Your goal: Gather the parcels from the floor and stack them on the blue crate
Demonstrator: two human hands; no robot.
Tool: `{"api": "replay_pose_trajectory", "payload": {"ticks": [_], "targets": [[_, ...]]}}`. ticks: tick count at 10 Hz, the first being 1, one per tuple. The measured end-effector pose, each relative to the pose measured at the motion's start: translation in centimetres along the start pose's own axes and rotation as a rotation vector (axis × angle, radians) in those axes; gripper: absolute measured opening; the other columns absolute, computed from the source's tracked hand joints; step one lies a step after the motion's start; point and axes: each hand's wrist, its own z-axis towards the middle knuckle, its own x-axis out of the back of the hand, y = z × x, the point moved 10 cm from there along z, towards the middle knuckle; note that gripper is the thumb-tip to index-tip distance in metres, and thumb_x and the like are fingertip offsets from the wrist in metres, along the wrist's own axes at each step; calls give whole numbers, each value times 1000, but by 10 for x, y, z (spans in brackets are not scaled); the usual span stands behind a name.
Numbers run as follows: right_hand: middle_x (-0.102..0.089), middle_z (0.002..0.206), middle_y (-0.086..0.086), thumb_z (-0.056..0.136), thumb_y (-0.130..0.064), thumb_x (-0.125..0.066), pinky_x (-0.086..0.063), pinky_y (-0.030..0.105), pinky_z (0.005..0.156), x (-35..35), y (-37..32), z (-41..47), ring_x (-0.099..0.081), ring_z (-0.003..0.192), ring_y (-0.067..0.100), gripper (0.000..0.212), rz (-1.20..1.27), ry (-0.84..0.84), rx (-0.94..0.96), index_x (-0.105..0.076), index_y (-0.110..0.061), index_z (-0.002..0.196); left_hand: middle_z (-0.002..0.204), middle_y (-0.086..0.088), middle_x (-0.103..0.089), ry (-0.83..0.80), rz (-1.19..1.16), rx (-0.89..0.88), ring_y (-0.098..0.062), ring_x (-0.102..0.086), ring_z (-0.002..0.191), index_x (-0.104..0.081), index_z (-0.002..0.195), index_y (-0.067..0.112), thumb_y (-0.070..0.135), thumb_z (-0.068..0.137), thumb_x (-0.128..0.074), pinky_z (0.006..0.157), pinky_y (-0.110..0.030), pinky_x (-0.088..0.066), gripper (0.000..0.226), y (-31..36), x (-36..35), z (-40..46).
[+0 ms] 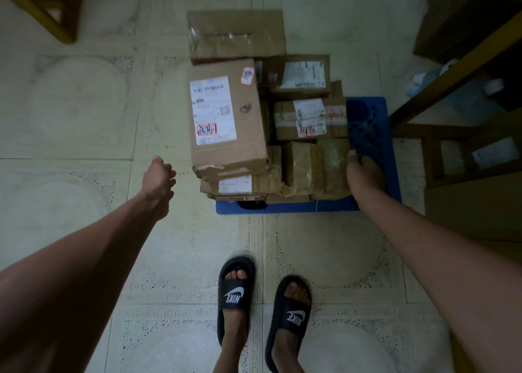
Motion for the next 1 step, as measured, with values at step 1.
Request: {"api": "replay_pose_trajectory", "payload": {"ticks": [1], "targets": [[-59, 123, 14, 99, -51, -35, -44, 31, 69, 27, -40, -47, -59, 96, 26, 53, -6, -15, 80, -53, -11, 129, 104, -15, -56, 102, 166, -149, -25, -47, 83, -53, 88, 9, 25, 95, -30, 68, -33, -34, 28, 46, 21, -49]]}}
